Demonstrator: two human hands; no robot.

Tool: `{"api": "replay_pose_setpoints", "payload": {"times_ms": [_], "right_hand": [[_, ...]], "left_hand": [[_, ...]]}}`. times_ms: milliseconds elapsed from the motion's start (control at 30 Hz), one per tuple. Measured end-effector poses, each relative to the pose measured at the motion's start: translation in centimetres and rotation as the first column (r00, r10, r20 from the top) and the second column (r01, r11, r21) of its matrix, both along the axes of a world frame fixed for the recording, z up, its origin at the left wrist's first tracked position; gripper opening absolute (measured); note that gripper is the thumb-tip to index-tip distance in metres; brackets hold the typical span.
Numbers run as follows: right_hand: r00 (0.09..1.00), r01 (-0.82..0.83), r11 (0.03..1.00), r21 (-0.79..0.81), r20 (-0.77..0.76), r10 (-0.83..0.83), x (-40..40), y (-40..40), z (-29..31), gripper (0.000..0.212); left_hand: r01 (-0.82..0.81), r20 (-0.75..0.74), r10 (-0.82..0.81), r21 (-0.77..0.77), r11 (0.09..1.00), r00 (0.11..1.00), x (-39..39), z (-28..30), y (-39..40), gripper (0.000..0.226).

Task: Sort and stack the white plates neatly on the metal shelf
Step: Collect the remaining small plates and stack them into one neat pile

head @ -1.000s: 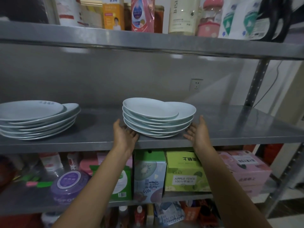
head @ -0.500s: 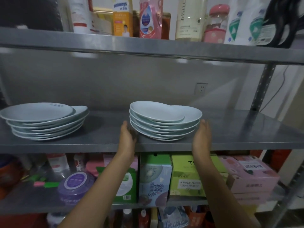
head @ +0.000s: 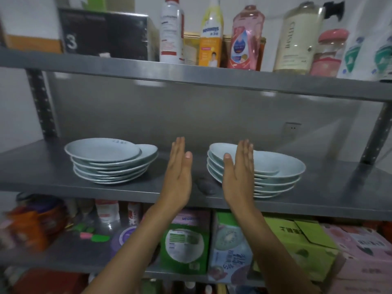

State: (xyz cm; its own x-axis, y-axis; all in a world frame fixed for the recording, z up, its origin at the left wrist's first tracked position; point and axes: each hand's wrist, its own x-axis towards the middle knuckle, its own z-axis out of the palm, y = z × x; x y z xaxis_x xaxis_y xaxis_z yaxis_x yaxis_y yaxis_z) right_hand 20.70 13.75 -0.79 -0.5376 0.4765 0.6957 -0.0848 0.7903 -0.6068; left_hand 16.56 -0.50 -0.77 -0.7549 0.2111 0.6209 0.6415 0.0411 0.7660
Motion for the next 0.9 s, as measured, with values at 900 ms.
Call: {"api": "replay_pose_setpoints", "payload": {"times_ms": [900], "right_hand": [[0.957,-0.276,0.691,-0.668,-0.122,0.264,-15.6,-18.0,0.4,0.052]], "left_hand": [[-0.186,0.319,0.113,0.211,0.960,0.941,-20.8,-0.9,-25.6,0.044]]}}
